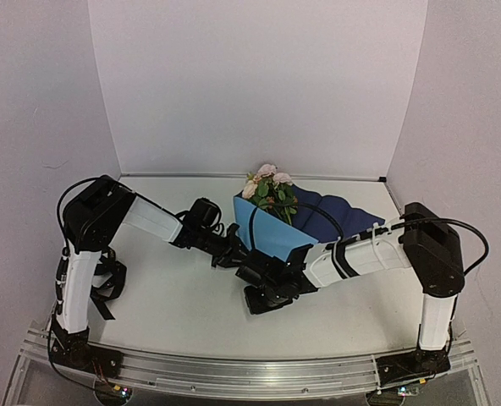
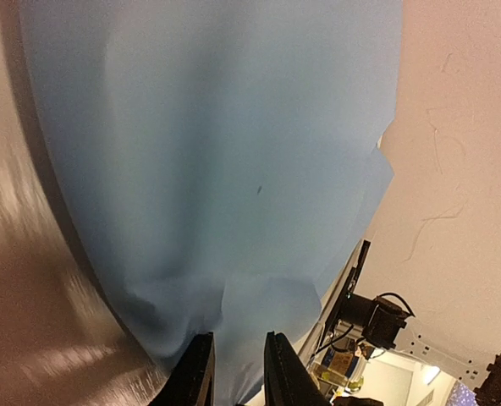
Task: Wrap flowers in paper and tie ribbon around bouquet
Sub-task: Press the fold line at the center of the board.
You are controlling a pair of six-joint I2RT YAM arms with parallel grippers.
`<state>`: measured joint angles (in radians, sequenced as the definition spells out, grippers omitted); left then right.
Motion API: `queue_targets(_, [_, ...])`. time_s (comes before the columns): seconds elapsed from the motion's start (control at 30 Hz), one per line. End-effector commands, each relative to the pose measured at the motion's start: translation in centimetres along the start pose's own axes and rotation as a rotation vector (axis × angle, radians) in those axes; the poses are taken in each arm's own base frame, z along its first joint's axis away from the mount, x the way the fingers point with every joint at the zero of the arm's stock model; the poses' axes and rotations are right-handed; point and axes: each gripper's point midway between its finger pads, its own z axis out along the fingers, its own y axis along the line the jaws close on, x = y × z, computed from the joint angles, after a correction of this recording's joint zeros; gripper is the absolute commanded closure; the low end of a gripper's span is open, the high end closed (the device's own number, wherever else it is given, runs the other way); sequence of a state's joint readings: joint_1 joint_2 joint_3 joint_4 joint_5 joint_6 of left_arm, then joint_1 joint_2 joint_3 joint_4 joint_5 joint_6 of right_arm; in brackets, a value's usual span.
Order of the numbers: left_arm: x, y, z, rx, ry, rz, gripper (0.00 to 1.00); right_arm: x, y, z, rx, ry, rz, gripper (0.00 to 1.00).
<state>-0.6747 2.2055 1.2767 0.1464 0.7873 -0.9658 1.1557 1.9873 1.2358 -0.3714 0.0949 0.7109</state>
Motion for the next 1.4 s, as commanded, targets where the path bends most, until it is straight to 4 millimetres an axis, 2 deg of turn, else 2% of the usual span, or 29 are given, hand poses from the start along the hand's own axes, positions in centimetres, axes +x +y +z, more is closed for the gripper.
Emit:
queue_targets(0.0, [-2.1,0.9,0.1,-0.035,-0.025,0.029,0.78,1.8,-0.1,0.4,-0.006,0.08,-0.005,0.78])
queue_targets(0.07, [-2.8,1.3,0.0,-0.042,-0.03,0.029,0.78,1.5,0.4,-0.1,-0.03,0.08,0.001,0.77])
queue_targets(0.17, [-4.7,1.8,-0.6,-0.048,-0.05,0.029,0.78,1.4,0.6,-0.2,-0.041,0.083,0.004,0.77])
queue_targets(0.3, [-7.4,2.5,-1.7,-0.058,-0.074,0.022,0.78,2.7,0.7,0.5,-0.056,0.135,-0.001,0.77])
queue_targets(0.43, [-10.2,2.8,-3.7,-0.047,-0.119,0.017,0.78,3.5,0.5,1.0,-0.055,0.16,-0.003,0.78])
queue_targets(0.57, [-13.0,2.1,-5.8,-0.008,-0.165,0.04,0.78,4.0,0.4,1.3,-0.057,0.175,-0.003,0.78])
queue_targets(0.77, [-15.9,1.4,-6.8,0.023,-0.175,0.057,0.78,4.7,0.0,1.7,-0.049,0.191,0.003,0.79])
queue_targets(0.9, [-15.3,-0.7,-8.0,0.057,-0.193,0.095,0.78,4.8,0.0,2.0,-0.049,0.199,0.006,0.78])
queue_targets(1.13, [-9.2,-4.4,-8.8,0.132,-0.169,0.165,0.76,4.6,0.2,2.0,-0.056,0.193,0.006,0.79])
queue_targets(1.3, [-6.3,-6.9,-9.0,0.195,-0.16,0.206,0.75,4.3,0.9,2.1,-0.07,0.194,0.007,0.79])
queue_targets(1.37, [-5.6,-7.4,-8.2,0.211,-0.136,0.212,0.74,4.2,0.9,2.1,-0.07,0.194,0.009,0.78])
